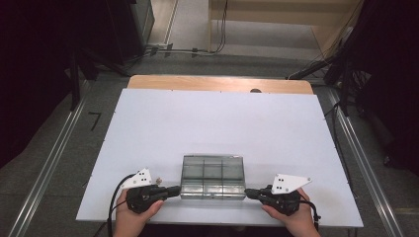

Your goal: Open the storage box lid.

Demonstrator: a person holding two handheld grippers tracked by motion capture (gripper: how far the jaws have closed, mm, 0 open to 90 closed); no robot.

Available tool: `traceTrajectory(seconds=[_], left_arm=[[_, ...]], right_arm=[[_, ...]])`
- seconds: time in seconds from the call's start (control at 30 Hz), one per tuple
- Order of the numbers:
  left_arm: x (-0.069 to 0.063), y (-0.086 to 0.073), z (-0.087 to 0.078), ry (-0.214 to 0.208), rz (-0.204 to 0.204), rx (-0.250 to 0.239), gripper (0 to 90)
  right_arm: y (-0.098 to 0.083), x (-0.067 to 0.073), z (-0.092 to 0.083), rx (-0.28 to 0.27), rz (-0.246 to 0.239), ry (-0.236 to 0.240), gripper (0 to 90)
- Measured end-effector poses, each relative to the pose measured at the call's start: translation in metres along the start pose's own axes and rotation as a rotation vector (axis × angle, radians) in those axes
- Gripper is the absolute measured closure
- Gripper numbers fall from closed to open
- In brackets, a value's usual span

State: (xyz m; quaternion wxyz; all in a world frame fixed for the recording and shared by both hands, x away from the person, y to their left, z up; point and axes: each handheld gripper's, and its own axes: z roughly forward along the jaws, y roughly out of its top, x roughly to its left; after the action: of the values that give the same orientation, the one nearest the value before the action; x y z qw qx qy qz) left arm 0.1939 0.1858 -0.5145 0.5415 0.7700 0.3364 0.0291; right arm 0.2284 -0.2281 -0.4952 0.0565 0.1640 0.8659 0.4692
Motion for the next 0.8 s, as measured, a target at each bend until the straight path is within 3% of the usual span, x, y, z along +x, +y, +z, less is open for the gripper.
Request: traceTrajectory(seconds=[0.17,0.27,0.4,0.8], left_arm=[[-0.004,0.002,0.0,0.002,0.02,-0.037,90.0],[-0.008,0.003,0.003,0.038,0.055,-0.056,90.0],[-0.01,0.005,0.004,0.055,0.071,-0.077,90.0],[-0.01,0.011,0.004,0.077,0.066,-0.153,88.3]], right_arm=[[0.004,0.001,-0.005,-0.04,0.012,-0.013,88.5],[0.005,0.002,-0.006,-0.048,0.012,-0.018,88.5],[0.007,0.004,-0.007,-0.06,0.008,-0.028,88.5],[0.014,0.009,-0.009,-0.109,0.009,-0.034,88.5]])
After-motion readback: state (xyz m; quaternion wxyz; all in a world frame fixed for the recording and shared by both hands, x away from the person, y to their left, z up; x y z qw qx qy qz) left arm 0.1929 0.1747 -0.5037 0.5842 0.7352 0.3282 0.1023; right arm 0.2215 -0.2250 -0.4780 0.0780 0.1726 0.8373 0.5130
